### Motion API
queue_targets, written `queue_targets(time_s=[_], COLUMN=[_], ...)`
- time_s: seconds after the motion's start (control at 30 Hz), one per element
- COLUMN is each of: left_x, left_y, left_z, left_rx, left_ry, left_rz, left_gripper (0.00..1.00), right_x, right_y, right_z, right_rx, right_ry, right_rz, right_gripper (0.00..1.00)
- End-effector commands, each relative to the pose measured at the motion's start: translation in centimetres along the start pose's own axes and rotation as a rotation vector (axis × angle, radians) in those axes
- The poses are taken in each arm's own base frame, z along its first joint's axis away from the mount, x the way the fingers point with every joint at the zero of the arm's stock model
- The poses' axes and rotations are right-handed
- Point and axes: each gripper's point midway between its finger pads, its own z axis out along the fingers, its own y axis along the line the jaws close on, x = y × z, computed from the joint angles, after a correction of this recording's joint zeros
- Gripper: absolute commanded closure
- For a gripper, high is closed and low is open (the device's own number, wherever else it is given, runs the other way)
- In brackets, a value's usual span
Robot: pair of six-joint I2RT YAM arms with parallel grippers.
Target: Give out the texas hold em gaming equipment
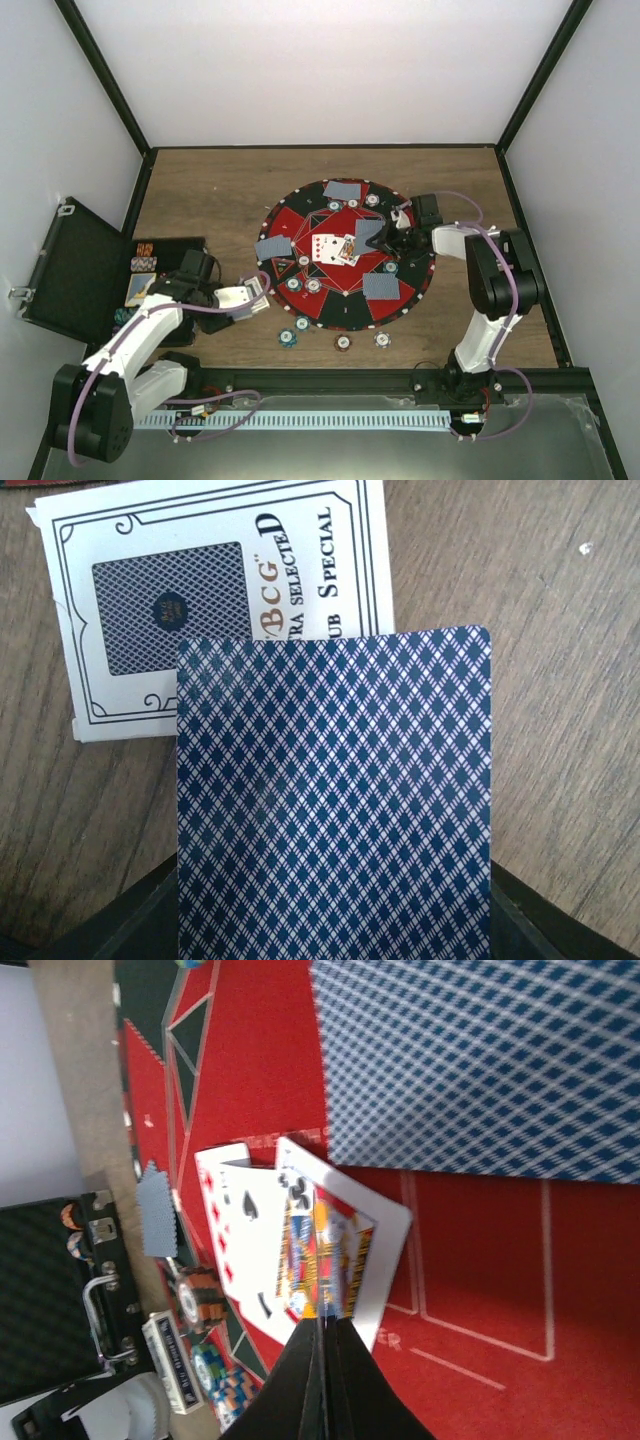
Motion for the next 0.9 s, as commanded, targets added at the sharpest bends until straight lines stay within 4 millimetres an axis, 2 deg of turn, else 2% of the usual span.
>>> queue_targets(time_s=[0.0,0.13,0.23,0.27,0.6,0.73,0.87], left_x=[0.1,1.0,1.7,1.8,1.7,1.4,-0.2], left_y=[-0.2,-1.2,-1.5,-1.5,-2.0,-2.1,-0.5], left_z=[0.0,0.9,1.3,1.3,1.0,1.3,1.0], left_rx=[-0.033,-0.013,-0.012,-0.014,0.015,0.057,0.041], left_ry=[-0.029,-0.012,0.014,0.02,0.011,0.012,-0.021], left_rz=[0.039,0.048,0.05,0.054,0.128,0.126,0.079], left_gripper=[0.77,0.77,0.77,0.77,0.75,0.72,0.73], right_x=[-1.6,-1.6,-1.8,-1.9,-4.0,-4.2,-3.9], right_y=[-0.7,-1.8,-2.3,-2.2,-0.5,1.1,2.1], right_z=[0.3,0.6,0.4,0.2,-2.8,-4.1,-4.9], right_rx=[0.045,0.091,0.131,0.139,0.23,0.216,0.194], right_ry=[-0.024,-0.019,-0.027,-0.033,-0.129,-0.162,-0.174], right_rz=[-0.034,-0.03,-0.038,-0.041,-0.094,-0.118,-0.13], right_gripper=[0.99,0.91,0.77,0.7,0.31,0.26,0.26])
